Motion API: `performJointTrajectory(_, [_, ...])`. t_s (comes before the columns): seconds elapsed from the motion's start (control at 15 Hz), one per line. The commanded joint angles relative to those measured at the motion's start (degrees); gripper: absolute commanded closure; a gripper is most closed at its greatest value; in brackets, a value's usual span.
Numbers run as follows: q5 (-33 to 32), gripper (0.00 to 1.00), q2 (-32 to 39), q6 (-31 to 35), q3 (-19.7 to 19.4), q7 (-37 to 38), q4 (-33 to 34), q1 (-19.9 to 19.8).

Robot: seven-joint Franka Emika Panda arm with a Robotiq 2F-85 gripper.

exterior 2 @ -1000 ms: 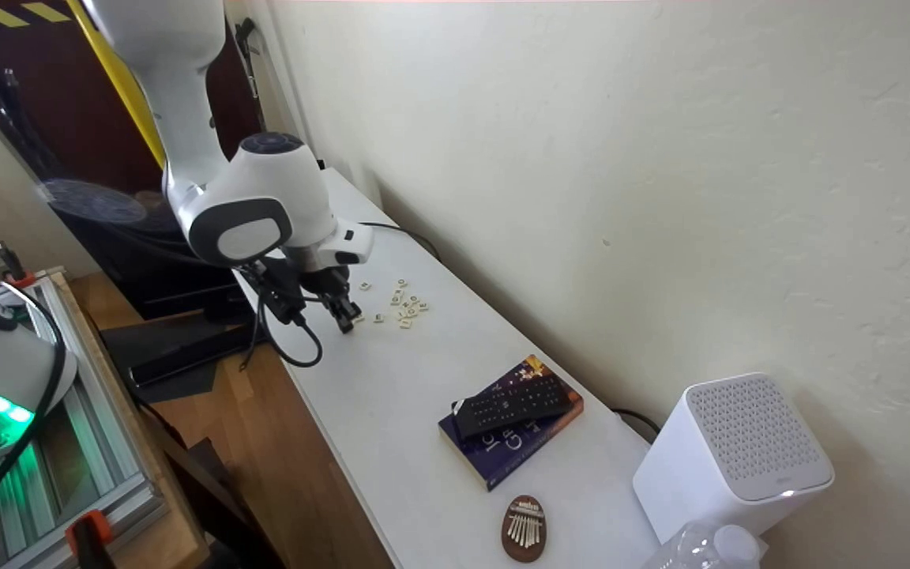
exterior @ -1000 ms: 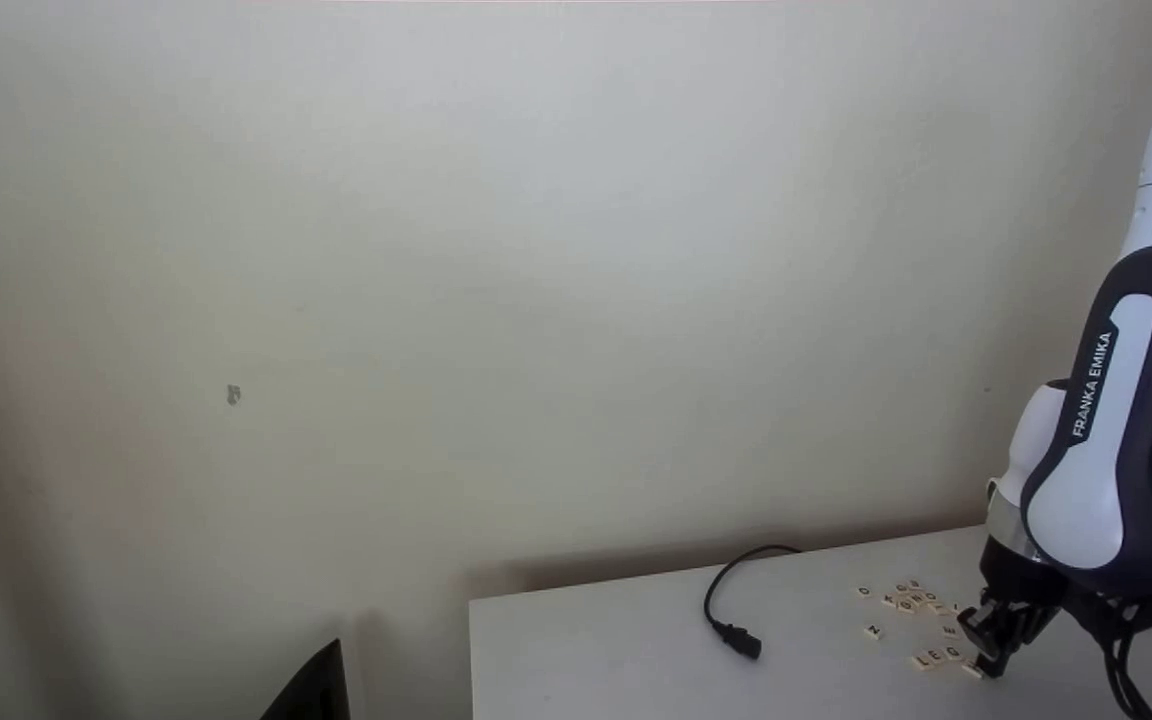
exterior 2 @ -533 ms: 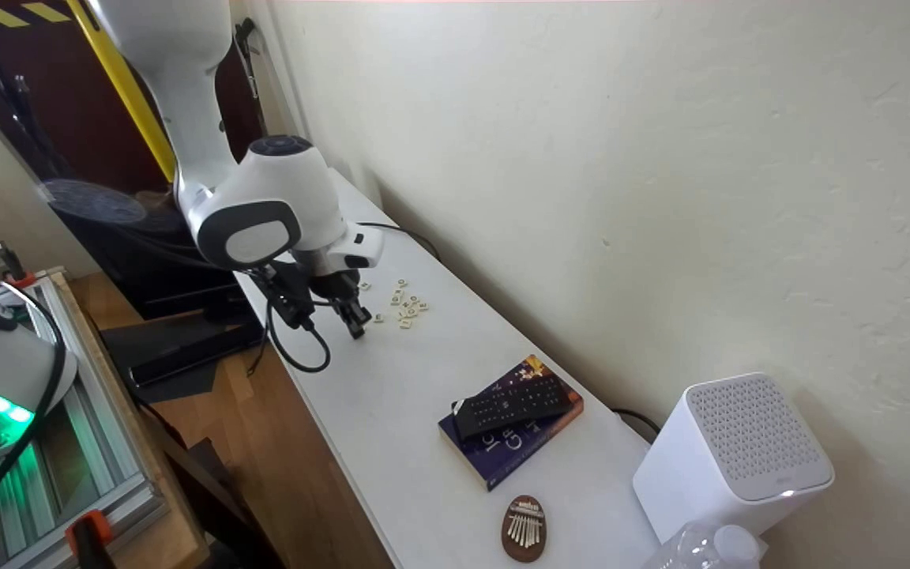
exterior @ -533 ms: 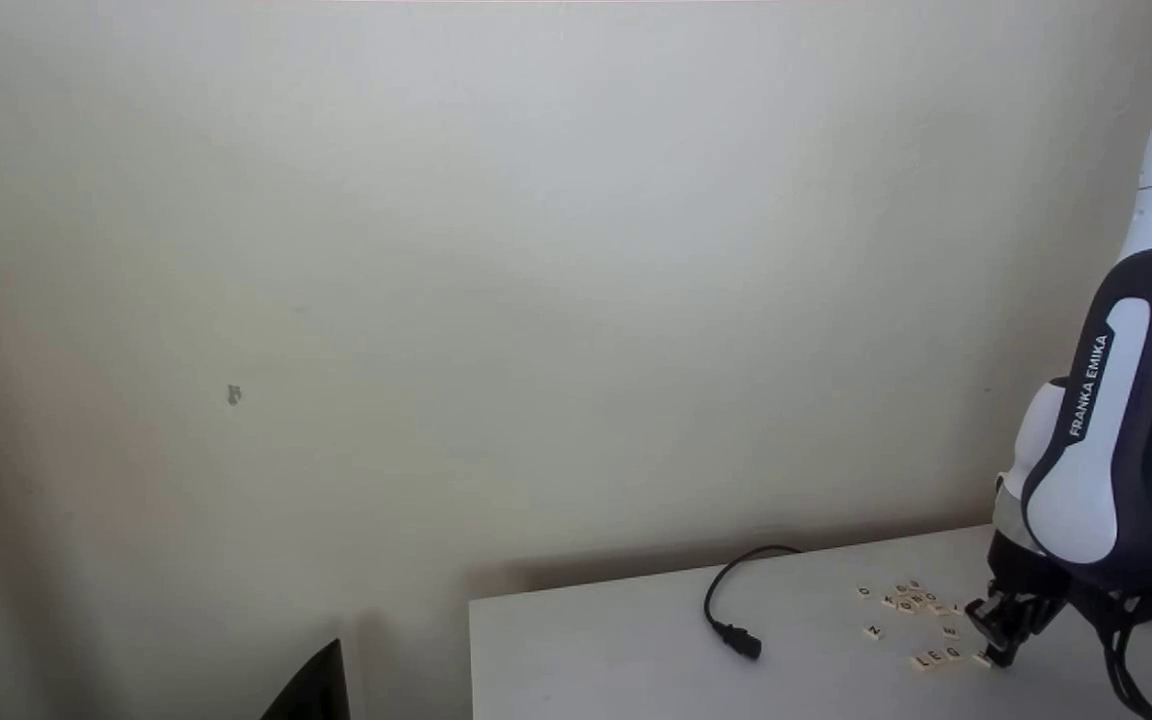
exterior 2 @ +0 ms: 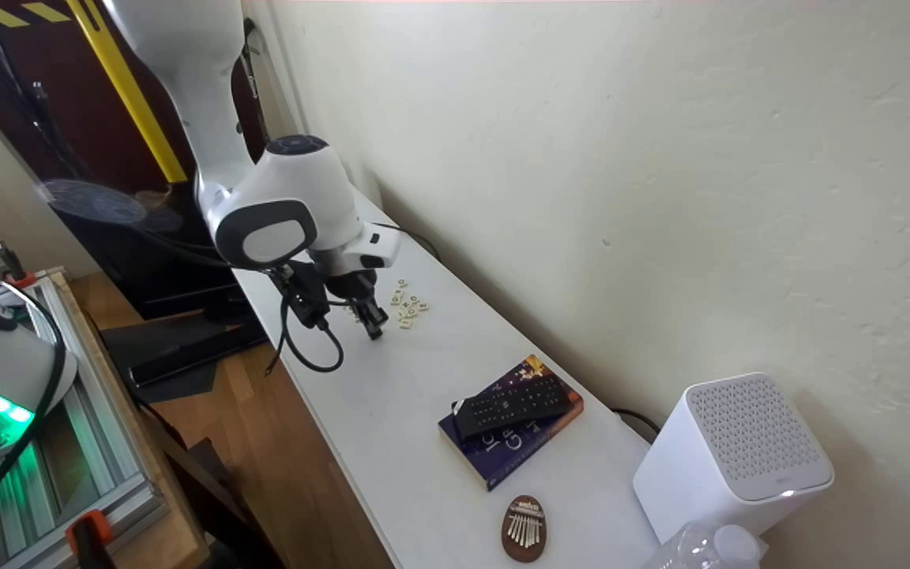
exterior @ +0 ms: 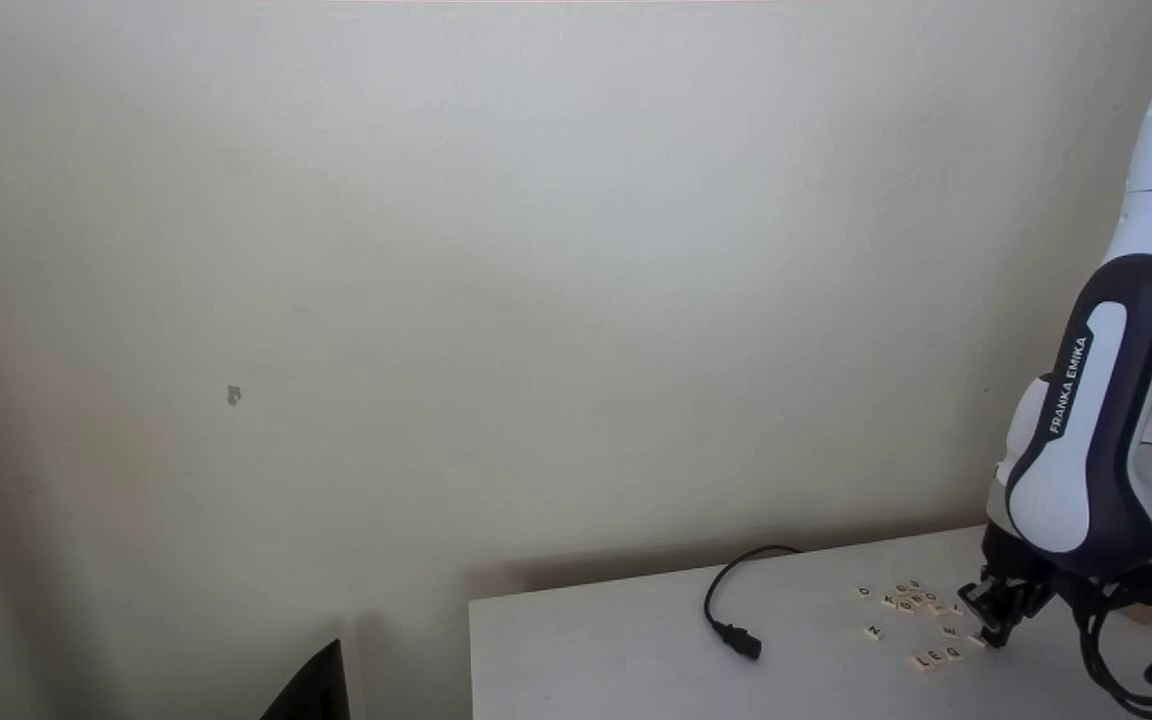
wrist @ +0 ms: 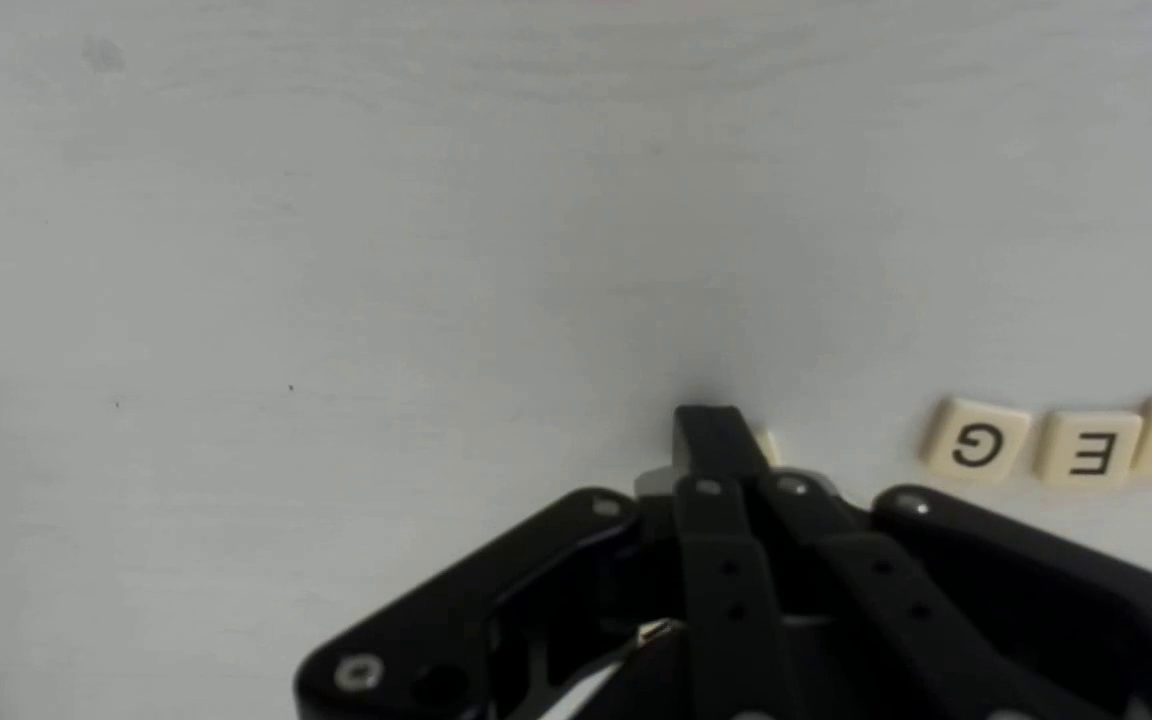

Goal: Spell out the word "leg" with the letter blocks

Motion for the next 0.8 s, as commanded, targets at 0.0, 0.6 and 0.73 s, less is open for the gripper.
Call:
performJointTrajectory(0.0, [2.3,1.00,2.6,-0.4,-0.1,1.5,3.4,1.0])
performJointTrajectory(0.6, [2.4,1.00,-3.8,3.0,0.5,2.8,-1.6,0.4])
performJointTrajectory(0.73, [2.4,1.00,-5.3,3.3,0.7,2.9,-2.9,0.8])
